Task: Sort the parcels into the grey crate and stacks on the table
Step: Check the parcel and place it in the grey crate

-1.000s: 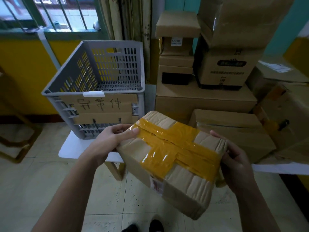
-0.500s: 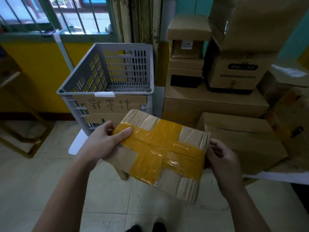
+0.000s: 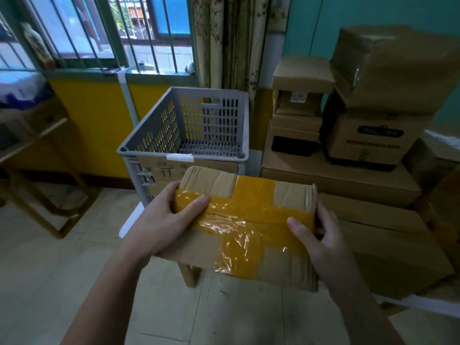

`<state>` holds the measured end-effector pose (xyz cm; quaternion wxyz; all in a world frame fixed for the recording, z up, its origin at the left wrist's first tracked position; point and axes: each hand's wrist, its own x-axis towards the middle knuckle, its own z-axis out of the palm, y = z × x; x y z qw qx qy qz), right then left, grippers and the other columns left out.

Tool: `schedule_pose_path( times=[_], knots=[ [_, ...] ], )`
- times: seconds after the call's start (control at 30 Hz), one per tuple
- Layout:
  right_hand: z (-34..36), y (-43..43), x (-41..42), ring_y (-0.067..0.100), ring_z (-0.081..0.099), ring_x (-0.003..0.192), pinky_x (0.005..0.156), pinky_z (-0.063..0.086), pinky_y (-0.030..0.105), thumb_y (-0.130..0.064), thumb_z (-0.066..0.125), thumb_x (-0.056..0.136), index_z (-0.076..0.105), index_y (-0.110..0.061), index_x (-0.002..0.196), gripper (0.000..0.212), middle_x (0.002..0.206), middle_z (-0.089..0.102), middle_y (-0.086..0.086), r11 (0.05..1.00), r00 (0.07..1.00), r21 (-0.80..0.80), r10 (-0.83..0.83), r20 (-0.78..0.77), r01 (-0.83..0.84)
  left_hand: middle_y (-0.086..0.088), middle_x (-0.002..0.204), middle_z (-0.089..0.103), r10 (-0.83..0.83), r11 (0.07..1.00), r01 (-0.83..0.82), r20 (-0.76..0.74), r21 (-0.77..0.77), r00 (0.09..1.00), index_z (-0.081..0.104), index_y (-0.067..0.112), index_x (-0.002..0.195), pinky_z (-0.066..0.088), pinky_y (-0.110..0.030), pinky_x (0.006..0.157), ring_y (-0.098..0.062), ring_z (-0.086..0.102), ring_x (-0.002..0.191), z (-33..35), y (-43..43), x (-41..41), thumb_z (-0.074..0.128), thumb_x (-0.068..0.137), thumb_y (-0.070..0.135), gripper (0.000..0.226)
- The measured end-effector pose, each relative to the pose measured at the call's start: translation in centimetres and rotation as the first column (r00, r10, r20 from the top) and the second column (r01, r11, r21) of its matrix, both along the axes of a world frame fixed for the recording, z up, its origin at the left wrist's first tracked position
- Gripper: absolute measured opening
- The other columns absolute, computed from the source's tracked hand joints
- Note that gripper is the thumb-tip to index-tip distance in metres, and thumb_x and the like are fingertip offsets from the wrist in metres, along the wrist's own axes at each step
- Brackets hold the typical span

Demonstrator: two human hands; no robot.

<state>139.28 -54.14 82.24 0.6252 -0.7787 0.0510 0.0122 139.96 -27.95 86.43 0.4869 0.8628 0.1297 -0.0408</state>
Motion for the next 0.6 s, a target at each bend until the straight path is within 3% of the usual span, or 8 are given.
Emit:
schedule_pose_path(
  times=[0.1,0.17,0.33,0.47,0.6],
  knots=[
    [2.0,0.3,1.4,0.011,0.049,0.11,0.081,0.051,0.035,-0.075,0.06,0.05,0.03,-0.045,0.149,0.107,0.127,0.038,-0.01,0.997,0.996,-0.074,0.044,0.081,-0.038,0.006,0.128,0.051,0.015,0.998,-0.017,0.031,0.068,0.999,0.025,0.035,0.153,0.05,-0.034,0.086,-0.015,0.056,0.103,1.7,0.3,0.5,0.057,0.065,0.073,0.101],
    [3.7,0.5,2.5,0.015,0.05,0.112,0.078,0.05,0.033,-0.076,0.059,0.052,0.028,-0.044,0.151,0.108,0.13,0.038,-0.008,0.994,0.99,-0.1,0.051,0.135,-0.038,0.001,0.135,0.05,0.052,0.995,-0.06,0.089,0.083,0.995,0.027,0.031,0.153,0.047,-0.038,0.097,-0.021,0.054,0.113,3.4,0.5,0.8,0.056,0.063,0.074,0.104],
    [8.5,1.4,4.8,0.008,0.052,0.11,0.084,0.051,0.034,-0.068,0.069,0.072,0.036,-0.051,0.142,0.079,0.122,0.044,-0.017,0.998,0.948,-0.017,0.056,0.314,-0.053,0.004,0.128,0.052,0.069,0.993,-0.093,0.268,0.078,0.961,0.03,0.031,0.15,0.049,-0.031,0.082,-0.018,0.055,0.108,7.9,0.7,1.3,0.052,0.062,0.074,0.101],
    [11.9,2.5,6.8,0.001,0.05,0.104,0.085,0.049,0.033,-0.058,0.059,0.067,0.038,-0.046,0.143,0.079,0.123,0.044,-0.013,0.996,0.907,0.009,0.082,0.413,-0.094,-0.002,0.138,0.052,0.095,0.983,-0.153,0.426,0.104,0.9,0.032,0.033,0.149,0.049,-0.047,0.1,-0.024,0.055,0.118,10.3,1.6,2.0,0.047,0.065,0.079,0.096],
    [13.4,3.9,9.4,0.006,0.051,0.116,0.097,0.047,0.033,-0.05,0.065,0.078,0.04,-0.042,0.145,0.072,0.133,0.049,-0.01,0.987,0.868,0.054,0.109,0.484,-0.154,0.0,0.134,0.051,0.134,0.982,-0.187,0.571,0.035,0.81,0.037,0.04,0.139,0.048,-0.049,0.102,-0.022,0.052,0.12,11.4,2.5,3.6,0.049,0.074,0.074,0.074]
  ],
)
